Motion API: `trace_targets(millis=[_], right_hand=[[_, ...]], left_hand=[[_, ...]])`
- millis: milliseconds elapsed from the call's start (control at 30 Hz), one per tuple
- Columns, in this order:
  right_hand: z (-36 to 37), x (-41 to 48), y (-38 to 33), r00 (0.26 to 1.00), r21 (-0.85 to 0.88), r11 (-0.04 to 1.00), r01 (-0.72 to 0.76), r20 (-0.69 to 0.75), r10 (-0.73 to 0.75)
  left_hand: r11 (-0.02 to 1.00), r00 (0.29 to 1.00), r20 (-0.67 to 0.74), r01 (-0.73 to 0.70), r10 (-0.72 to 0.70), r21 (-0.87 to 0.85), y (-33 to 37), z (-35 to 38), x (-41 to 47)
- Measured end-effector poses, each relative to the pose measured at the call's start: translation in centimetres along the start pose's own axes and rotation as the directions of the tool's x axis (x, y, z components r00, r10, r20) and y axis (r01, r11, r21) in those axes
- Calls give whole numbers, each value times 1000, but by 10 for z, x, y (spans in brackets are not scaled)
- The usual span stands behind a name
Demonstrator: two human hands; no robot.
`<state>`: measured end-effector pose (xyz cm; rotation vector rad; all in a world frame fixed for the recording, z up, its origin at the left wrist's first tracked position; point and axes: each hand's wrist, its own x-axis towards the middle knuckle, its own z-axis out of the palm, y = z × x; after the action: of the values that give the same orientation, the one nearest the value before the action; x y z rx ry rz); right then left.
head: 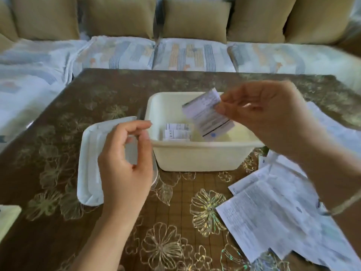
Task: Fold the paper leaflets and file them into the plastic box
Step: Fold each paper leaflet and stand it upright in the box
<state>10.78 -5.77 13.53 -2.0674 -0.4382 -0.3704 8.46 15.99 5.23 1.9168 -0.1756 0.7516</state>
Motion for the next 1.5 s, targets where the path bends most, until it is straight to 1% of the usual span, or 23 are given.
trace_targets(millis=[67, 167, 267, 333, 500, 733, 900, 1000, 1100, 1200, 1333, 1400, 1500], right_hand=[[5, 33, 8, 998, -157, 987, 27, 65, -17], [28, 68, 27, 974, -400, 913, 74, 224, 20], [49, 82, 41, 923, -503, 850, 157, 381, 55], [58, 87, 46, 900, -544, 814, 202, 431, 65], [71, 94, 56, 900, -598, 770, 222, 430, 75], [82, 93, 63, 857, -602, 764, 232, 498, 132], [93, 92, 69, 823, -570, 795, 205, 540, 175], [100, 92, 71, 798, -569, 792, 222, 573, 188], [102, 92, 72, 778, -554, 807, 207, 593, 207], [94, 92, 68, 787, -527, 835, 159, 578, 215], [60, 83, 50, 871, -455, 889, 48, 455, 186], [40, 70, 40, 923, -419, 908, 3, 351, 158], [6, 30, 27, 983, -329, 940, -87, 122, 134]], left_hand=[[999, 999, -32, 23, -22, 27, -9, 10, 16], [997, 998, -49, 30, -26, 71, -22, 23, 34], [996, 999, -42, 36, -33, 78, -31, 32, 41], [998, 999, -34, 36, -34, 53, -35, 35, 40], [1000, 1000, -21, 7, -6, 16, -41, 37, 34], [999, 999, -31, 22, -23, -29, -44, 38, 32], [1000, 999, -49, 9, -10, -20, -44, 39, 32], [999, 999, -53, 8, -10, -33, -44, 40, 32], [1000, 998, -53, 13, -14, -28, -43, 40, 32], [999, 997, -61, 40, -40, -7, -38, 37, 32], [1000, 996, -90, 20, -19, 15, -26, 27, 30], [1000, 994, -107, -6, 9, 31, -18, 22, 29], [996, 990, -112, -74, 80, 56, 2, 19, 13]])
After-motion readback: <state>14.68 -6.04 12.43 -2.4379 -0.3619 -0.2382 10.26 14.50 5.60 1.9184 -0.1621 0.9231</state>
